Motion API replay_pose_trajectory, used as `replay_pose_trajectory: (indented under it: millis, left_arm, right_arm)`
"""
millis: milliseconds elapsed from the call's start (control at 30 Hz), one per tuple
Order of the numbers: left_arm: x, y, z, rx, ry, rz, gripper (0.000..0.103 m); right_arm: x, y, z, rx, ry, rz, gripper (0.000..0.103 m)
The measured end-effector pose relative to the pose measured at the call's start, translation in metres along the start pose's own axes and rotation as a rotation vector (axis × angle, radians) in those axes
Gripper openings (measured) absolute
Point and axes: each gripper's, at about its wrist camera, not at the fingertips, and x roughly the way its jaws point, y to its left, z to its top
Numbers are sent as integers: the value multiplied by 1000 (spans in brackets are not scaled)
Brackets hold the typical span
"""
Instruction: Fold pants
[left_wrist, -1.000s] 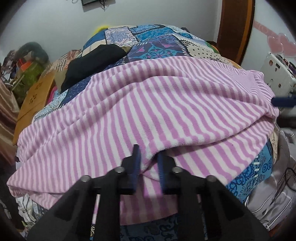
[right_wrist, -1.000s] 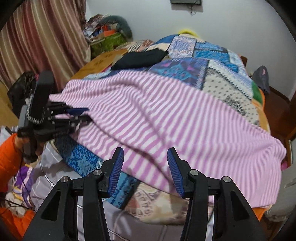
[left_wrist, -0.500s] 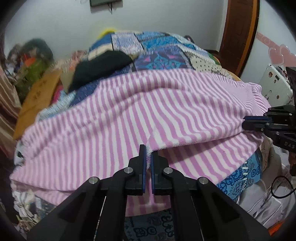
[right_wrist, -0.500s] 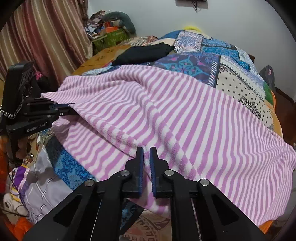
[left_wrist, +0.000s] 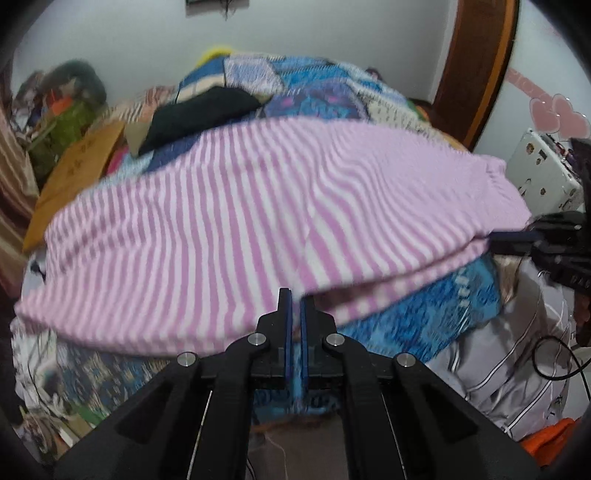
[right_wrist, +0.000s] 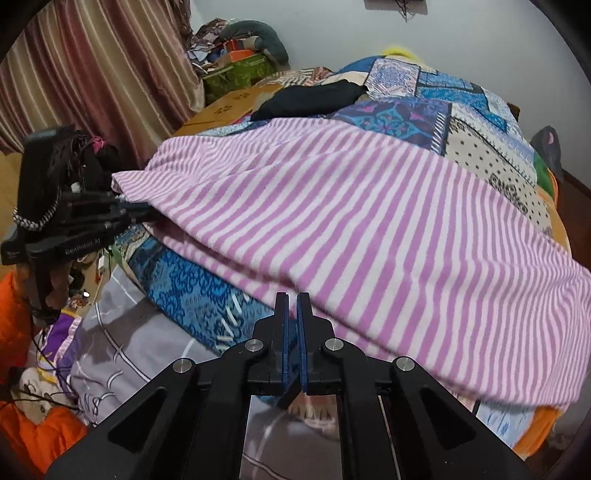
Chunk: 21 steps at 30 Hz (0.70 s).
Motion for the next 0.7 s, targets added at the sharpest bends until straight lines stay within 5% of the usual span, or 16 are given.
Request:
replay_pose_trajectory:
  millis: [167,300,467,600,700]
  left_arm:
    - [-16,16,-13,-54,-12,7,4]
    - [-50,43,-12,-105,-94,52,7]
    - [-76,102,-2,-207,-147,150,13]
    - [-75,156,12,-288,-137,212,14]
    - [-65,200,24,-328,-123,276,27]
  right_arm:
    - [-26,-15,-5,74,-70,-69,8]
    - [-58,-41,-10,146,-143,-172,28]
    - [-86,-73,-9,185,-180,-304,28]
    - [-90,-91,8,213,-193,-324,28]
    - [-82,-86,29,177,-192,-330,29]
